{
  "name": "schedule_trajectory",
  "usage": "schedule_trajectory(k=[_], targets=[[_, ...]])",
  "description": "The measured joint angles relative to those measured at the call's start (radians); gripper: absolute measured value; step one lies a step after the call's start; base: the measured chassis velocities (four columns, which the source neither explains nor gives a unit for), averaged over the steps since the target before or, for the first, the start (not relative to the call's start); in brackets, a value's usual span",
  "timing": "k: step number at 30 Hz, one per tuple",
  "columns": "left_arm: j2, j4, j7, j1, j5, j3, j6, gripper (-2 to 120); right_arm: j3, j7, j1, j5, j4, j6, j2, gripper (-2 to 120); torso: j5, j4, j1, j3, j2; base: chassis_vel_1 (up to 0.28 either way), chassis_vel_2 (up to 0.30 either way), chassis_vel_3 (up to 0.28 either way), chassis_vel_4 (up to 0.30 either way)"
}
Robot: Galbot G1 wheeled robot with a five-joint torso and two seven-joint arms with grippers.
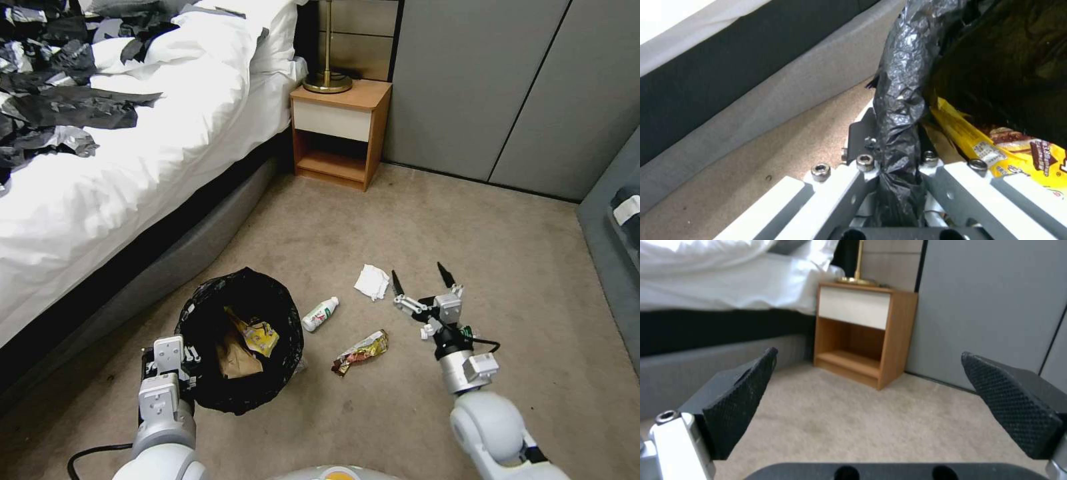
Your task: Pick up the trash bin, then pick up the garbage from the floor and place it into the trash bin.
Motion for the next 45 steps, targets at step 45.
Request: schedule_trajectory(k=[45], targets=[[0.007,-0.013,-0.002,0.022,0.005,-0.002,-0.005,0,0.255,-0.805,0.415,-0.655,-0.885,0.27,-0.1,100,-0.0002,0.0,0.0,0.0,0.0,0.0,0.0,0.0,0.0]])
